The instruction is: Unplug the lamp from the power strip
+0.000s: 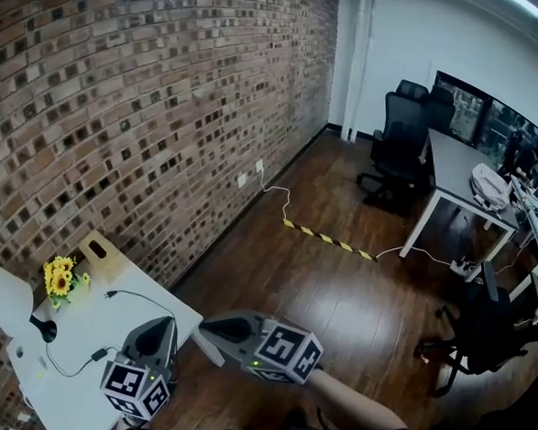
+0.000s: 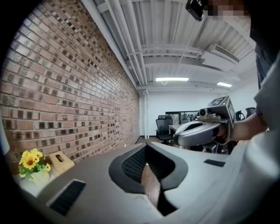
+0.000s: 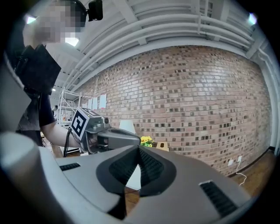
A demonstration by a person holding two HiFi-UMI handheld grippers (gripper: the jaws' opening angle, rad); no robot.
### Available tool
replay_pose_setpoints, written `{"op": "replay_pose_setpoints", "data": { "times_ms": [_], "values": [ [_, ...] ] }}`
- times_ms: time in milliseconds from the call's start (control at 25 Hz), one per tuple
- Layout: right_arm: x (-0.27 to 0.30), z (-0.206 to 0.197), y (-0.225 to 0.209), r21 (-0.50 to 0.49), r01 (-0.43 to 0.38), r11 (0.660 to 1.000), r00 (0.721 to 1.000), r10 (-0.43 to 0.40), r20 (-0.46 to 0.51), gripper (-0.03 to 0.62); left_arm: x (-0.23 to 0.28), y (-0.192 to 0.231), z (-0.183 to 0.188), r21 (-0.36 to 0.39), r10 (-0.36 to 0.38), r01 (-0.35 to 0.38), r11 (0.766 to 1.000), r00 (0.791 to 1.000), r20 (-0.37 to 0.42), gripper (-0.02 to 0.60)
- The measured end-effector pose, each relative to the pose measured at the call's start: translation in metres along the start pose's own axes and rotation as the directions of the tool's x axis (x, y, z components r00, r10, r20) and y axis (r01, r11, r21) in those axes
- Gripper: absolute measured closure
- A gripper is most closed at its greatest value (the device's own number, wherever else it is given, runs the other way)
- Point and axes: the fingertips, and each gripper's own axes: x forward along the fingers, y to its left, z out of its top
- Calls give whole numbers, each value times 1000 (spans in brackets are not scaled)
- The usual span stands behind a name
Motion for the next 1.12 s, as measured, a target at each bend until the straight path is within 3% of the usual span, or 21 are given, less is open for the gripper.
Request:
{"op": "replay_pose_setpoints", "data": {
  "times_ms": [520,1120],
  "values": [
    [-73,-8,-50,31,57,998,998,-57,14,590,72,-63,19,51,-70,71,996,997,-12,578],
    [-119,-21,-90,55,92,994,996,-93,19,591,125,-106,27,66,-106,109,992,993,-45,578]
  ]
}}
